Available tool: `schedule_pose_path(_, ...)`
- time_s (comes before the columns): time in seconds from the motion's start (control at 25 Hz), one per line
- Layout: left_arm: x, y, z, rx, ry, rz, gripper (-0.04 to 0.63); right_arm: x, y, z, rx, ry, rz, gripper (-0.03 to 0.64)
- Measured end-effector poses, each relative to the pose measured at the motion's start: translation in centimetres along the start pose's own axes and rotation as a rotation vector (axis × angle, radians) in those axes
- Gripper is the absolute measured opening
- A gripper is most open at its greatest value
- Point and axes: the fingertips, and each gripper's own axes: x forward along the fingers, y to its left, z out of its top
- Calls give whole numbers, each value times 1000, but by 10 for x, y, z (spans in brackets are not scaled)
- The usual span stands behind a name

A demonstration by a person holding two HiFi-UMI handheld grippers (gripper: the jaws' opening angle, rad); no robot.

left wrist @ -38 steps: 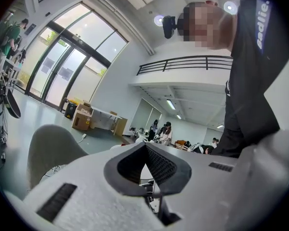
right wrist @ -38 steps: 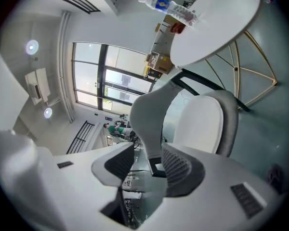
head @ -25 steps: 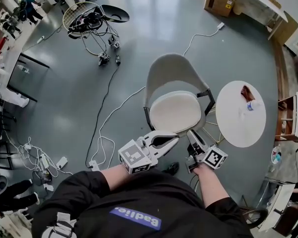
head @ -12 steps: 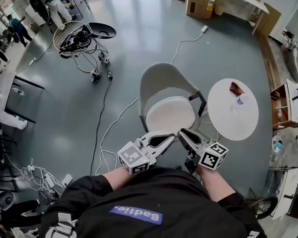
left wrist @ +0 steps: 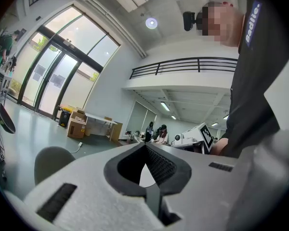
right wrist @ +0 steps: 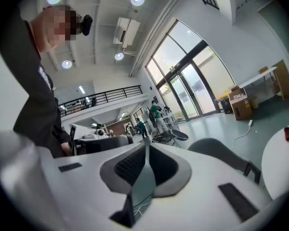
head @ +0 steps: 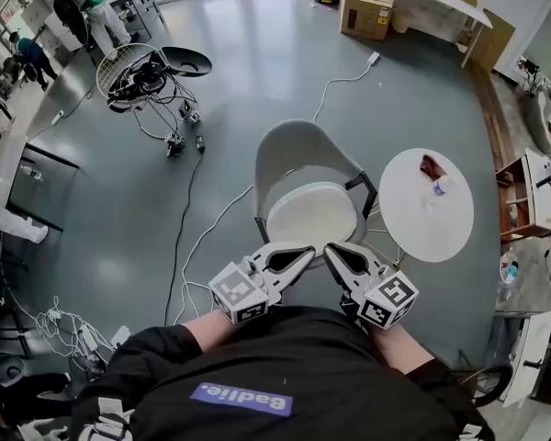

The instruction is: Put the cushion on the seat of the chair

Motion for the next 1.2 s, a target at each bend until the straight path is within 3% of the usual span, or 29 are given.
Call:
schedule_pose_path(0.32,-4,-5,-3,13,35,3,2,4,18,-4,-127,25,14,35)
schedule_pose_path(1.2,-8,-9,-7,30,21,2,2,6,19,-10,-102,27,22,32)
